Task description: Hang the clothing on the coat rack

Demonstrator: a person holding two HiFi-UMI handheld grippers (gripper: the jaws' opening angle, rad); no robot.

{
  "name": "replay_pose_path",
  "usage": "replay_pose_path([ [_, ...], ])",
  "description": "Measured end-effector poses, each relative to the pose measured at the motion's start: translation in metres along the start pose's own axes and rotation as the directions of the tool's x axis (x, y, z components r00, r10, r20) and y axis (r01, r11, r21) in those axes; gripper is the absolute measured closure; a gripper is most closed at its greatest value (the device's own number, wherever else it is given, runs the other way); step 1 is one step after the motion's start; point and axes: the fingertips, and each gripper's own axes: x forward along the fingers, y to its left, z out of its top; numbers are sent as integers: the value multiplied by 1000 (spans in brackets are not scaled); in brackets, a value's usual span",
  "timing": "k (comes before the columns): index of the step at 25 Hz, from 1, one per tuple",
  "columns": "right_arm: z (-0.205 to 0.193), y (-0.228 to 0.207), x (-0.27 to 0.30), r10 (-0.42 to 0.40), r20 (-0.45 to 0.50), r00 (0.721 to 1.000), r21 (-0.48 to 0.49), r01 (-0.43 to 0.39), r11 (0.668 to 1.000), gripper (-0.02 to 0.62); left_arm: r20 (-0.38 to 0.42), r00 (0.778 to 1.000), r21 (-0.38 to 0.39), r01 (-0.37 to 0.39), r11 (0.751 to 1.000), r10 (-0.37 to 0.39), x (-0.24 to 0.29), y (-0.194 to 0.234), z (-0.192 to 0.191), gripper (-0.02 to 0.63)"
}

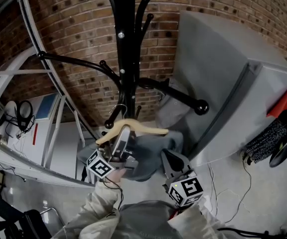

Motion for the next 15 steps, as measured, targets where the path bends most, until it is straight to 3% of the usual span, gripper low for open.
replay_pose_path([
  [15, -9, 6, -27, 1, 0, 1000, 20, -1, 1000, 571, 23, 998, -19, -56, 998, 56, -15, -8, -1, 506],
])
